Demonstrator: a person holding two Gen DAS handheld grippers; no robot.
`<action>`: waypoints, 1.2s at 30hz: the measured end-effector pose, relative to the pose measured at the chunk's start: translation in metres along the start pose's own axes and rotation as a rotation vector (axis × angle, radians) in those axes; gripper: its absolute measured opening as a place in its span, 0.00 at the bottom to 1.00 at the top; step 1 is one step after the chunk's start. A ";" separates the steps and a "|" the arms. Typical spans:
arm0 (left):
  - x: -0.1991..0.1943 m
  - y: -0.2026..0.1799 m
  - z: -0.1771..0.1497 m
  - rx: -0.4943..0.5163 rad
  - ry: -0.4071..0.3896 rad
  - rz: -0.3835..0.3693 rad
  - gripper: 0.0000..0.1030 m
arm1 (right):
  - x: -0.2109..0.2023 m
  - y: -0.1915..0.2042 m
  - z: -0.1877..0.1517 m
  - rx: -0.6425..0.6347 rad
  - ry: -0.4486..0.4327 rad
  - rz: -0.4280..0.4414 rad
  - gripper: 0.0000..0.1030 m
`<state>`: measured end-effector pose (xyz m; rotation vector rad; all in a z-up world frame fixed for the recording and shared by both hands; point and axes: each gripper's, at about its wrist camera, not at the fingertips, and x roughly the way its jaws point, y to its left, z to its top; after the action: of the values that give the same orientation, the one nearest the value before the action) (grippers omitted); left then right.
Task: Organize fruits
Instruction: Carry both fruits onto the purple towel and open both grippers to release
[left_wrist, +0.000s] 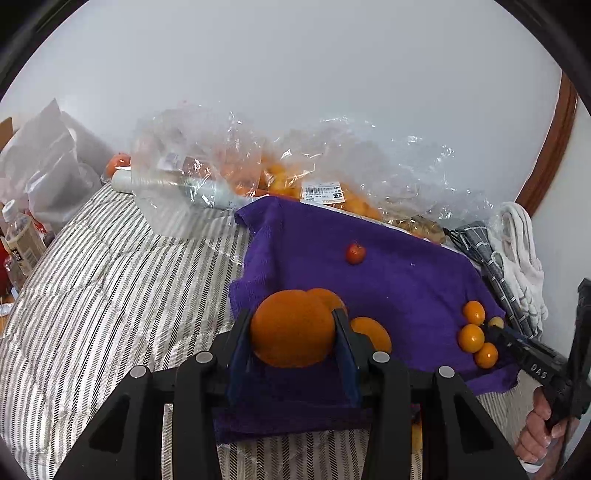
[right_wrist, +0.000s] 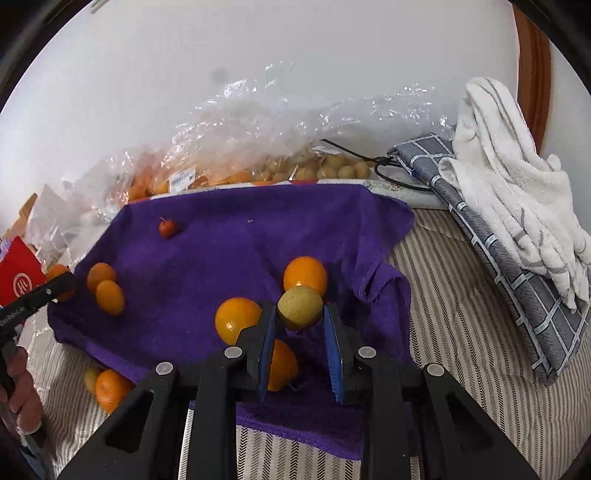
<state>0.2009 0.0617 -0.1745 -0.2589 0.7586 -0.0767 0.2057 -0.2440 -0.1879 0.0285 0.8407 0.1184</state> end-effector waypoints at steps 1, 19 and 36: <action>-0.001 0.001 0.001 -0.009 0.003 -0.007 0.39 | 0.001 0.000 0.000 0.001 0.004 -0.002 0.25; 0.008 -0.025 -0.010 0.084 0.094 -0.054 0.39 | 0.006 -0.002 -0.001 0.013 0.000 -0.071 0.25; 0.016 -0.044 -0.015 0.198 0.076 0.049 0.46 | 0.006 -0.004 0.000 0.016 0.000 -0.079 0.33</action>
<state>0.2038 0.0140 -0.1842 -0.0493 0.8263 -0.1153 0.2097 -0.2473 -0.1928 0.0104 0.8415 0.0374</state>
